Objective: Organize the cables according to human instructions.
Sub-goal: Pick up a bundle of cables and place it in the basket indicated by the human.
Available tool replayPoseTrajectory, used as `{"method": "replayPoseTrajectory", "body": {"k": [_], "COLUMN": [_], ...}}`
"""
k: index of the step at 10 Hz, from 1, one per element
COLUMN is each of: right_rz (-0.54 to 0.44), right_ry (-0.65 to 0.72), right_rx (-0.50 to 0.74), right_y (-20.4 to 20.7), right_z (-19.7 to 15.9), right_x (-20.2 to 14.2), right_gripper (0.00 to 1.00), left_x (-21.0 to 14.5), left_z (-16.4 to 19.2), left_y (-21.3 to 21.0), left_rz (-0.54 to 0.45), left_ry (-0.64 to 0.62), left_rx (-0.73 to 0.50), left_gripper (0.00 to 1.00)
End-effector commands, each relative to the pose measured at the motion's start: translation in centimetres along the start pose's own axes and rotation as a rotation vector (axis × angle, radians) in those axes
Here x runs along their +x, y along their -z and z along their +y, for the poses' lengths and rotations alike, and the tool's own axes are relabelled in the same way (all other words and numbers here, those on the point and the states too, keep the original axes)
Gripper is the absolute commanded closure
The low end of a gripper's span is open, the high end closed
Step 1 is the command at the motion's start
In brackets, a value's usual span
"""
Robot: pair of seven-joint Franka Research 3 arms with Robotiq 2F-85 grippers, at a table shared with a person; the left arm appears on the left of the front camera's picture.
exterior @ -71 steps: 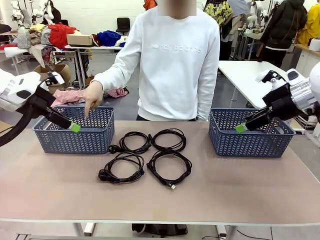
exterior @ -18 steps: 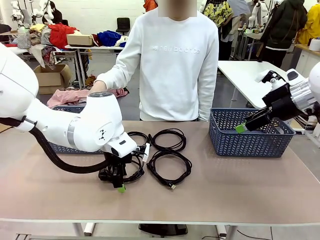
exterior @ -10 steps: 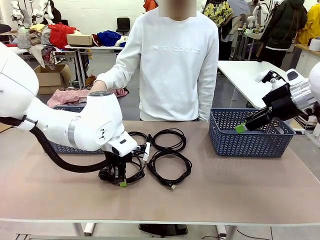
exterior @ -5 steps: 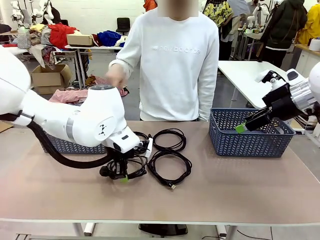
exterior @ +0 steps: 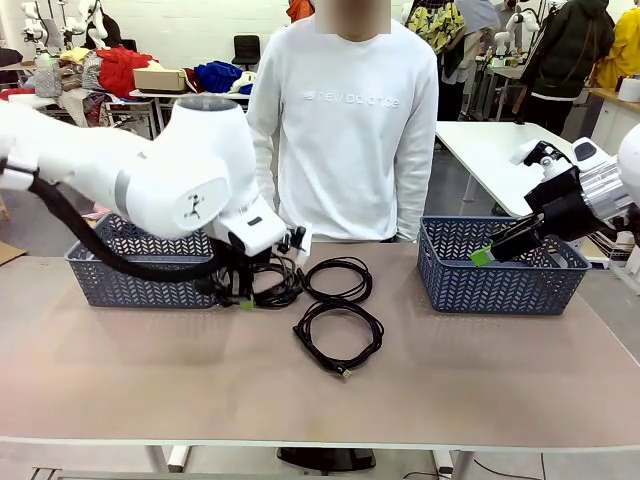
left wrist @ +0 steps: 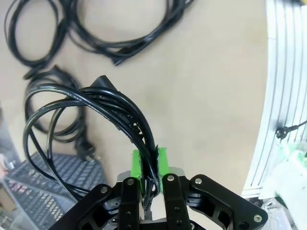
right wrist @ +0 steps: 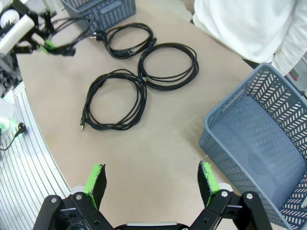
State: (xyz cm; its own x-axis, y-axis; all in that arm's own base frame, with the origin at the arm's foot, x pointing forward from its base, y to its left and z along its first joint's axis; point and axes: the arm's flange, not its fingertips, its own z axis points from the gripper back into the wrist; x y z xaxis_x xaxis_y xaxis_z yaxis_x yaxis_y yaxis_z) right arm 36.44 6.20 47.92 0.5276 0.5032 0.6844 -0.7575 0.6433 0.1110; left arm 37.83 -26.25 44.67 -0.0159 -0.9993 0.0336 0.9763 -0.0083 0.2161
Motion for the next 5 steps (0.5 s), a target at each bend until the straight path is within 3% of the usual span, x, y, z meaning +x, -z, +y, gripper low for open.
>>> {"method": "replayPoseTrajectory", "body": {"k": [1, 5], "right_rz": [-0.013, -0.013], "right_ry": [-0.008, -0.008], "right_rx": [0.014, 0.014], "right_y": [0.1, 0.1], "right_z": [-0.3, -0.3], "right_x": [0.0, 0.0], "right_gripper": [0.0, 0.0], "left_x": [-1.6, -7.1], "left_z": [3.4, 8.7], "left_y": [-0.8, -2.4], "left_rz": [0.02, -0.021], "left_ry": [-0.031, -0.157], "left_rx": [0.019, 0.08], "left_gripper": [1.0, 1.0]}}
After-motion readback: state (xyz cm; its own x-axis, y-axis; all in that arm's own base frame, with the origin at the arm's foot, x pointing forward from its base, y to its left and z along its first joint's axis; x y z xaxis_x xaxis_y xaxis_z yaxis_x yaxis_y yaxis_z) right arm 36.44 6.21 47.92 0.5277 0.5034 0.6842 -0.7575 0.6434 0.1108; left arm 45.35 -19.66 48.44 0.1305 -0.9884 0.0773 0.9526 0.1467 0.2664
